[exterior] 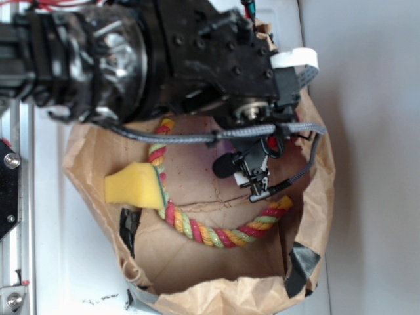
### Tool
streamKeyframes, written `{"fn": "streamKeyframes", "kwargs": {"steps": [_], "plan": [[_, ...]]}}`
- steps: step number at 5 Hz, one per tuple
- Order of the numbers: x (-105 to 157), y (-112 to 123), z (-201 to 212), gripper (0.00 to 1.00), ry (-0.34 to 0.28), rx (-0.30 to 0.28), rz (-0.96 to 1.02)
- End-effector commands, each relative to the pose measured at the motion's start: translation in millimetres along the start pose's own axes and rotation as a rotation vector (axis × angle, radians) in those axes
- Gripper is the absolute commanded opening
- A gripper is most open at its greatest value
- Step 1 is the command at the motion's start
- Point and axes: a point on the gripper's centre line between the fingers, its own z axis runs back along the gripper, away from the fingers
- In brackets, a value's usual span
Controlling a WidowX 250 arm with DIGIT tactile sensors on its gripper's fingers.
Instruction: Grab the red paper.
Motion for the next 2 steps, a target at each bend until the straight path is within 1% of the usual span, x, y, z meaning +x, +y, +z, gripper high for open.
{"fn": "streamKeyframes", "kwargs": {"steps": [1,2], "plan": [[28,-11,24,1.0,-0.13,-0.026,-0.011],[32,-22,21,1.0,-0.133,-0.017,-0.024]]}}
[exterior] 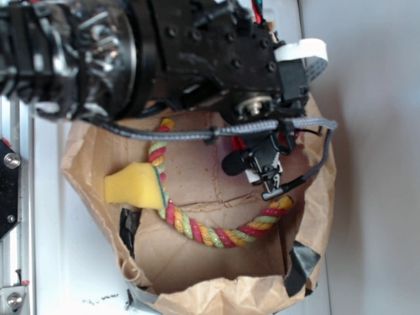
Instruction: Grab the red paper.
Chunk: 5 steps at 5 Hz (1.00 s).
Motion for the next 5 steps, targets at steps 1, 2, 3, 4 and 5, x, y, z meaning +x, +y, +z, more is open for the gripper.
{"fn": "streamKeyframes", "kwargs": {"steps": [1,2,3,4,5], "plan": [[26,-12,7,1.0,-0.071,0.02,-0.007],[29,-11,-11,1.0,-0.057,0.077,-0.007],[31,-17,-21,1.0,-0.075,0.073,-0.019],[29,-30,-34,1.0,-0.062,0.083,-0.048],[25,-34,-56,1.0,-0.03,0.134,-0.086]]}}
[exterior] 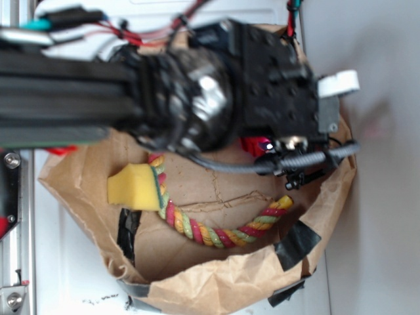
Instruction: Grab the red paper.
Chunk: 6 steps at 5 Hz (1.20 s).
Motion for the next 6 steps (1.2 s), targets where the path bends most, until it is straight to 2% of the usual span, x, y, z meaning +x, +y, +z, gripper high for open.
{"fn": "streamKeyframes", "kwargs": {"steps": [1,2,5,6], "plan": [[10,-17,-14,1.0,-0.006,0.029,-0.07],[10,-12,-6,0.0,-0.016,0.021,-0.05],[-9,14,47,0.0,-0.089,-0.051,-0.033],[-14,17,61,0.0,-0.083,-0.088,-0.051]]}}
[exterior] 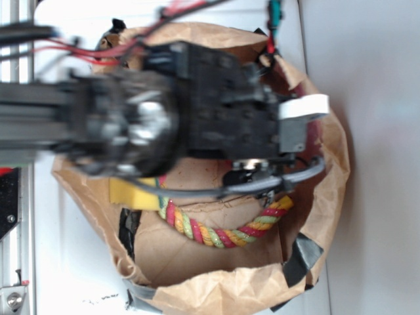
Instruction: Grab the red paper.
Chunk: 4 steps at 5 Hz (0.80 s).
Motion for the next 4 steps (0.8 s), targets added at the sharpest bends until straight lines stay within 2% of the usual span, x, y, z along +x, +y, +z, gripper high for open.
{"fn": "streamKeyframes", "kwargs": {"steps": [1,2,3,4], "plan": [[8,7,51,0.0,-0.083,-0.053,-0.015],[10,7,70,0.0,-0.065,-0.097,-0.033],[8,2,87,0.0,-0.051,-0.114,-0.059],[7,-4,100,0.0,-0.011,-0.114,-0.101]]}}
